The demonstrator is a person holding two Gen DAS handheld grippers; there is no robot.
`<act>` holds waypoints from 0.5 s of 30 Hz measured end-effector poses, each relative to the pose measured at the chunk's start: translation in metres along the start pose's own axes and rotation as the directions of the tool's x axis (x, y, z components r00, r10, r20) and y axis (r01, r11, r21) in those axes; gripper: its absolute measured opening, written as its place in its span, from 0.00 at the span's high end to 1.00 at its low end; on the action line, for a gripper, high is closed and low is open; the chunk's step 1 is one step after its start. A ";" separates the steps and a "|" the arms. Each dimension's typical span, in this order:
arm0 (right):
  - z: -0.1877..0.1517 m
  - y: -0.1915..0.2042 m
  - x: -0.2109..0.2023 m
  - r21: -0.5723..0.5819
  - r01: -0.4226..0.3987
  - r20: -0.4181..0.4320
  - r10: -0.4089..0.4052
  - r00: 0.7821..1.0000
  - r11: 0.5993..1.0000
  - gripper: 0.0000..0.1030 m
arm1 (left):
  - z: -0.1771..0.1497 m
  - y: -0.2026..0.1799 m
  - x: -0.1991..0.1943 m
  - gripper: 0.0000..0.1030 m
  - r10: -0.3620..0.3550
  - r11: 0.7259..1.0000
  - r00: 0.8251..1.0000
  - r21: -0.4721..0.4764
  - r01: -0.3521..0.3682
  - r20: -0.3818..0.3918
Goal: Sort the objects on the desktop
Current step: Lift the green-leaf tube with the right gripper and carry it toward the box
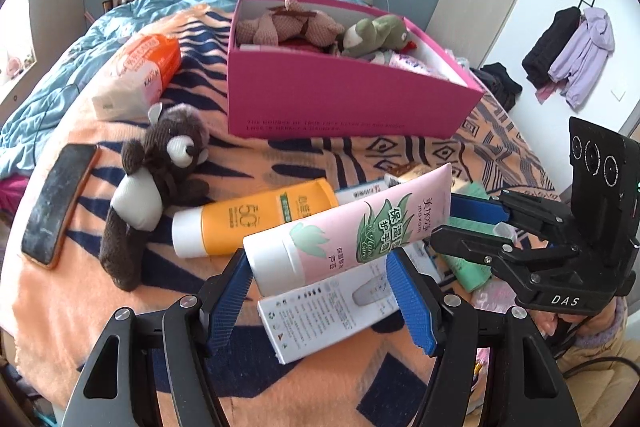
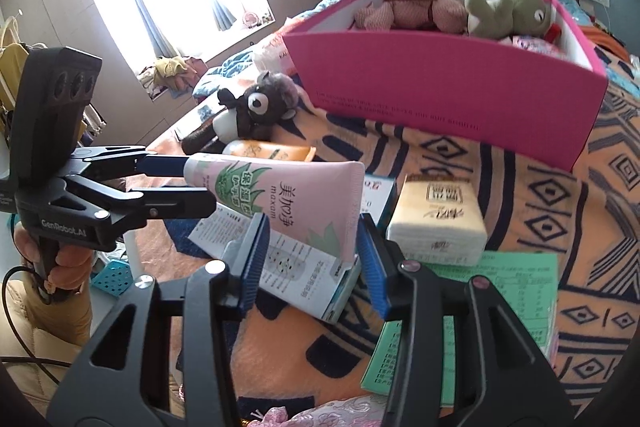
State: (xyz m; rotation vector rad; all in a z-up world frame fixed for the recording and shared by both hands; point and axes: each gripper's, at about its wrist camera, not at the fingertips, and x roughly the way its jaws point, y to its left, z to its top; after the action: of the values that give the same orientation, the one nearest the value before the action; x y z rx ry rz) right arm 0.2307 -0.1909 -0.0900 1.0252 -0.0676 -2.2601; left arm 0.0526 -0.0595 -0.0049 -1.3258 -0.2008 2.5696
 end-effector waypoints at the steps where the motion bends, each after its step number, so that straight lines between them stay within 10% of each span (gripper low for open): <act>1: 0.002 0.000 -0.001 -0.004 0.002 0.005 -0.002 1.000 1.000 0.54 | 0.003 -0.001 -0.001 0.32 0.001 1.000 1.000 0.002 -0.001 0.006; 15: 0.037 -0.009 -0.021 -0.048 0.042 0.077 -0.038 0.996 0.998 0.54 | 0.050 -0.012 -0.005 0.32 0.005 0.999 0.997 0.046 -0.009 0.076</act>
State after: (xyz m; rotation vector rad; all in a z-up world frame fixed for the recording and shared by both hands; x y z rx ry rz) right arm 0.2104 -0.1795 -0.0530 0.9223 -0.0237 -2.3250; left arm 0.0168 -0.0500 0.0305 -1.2159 -0.1497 2.6163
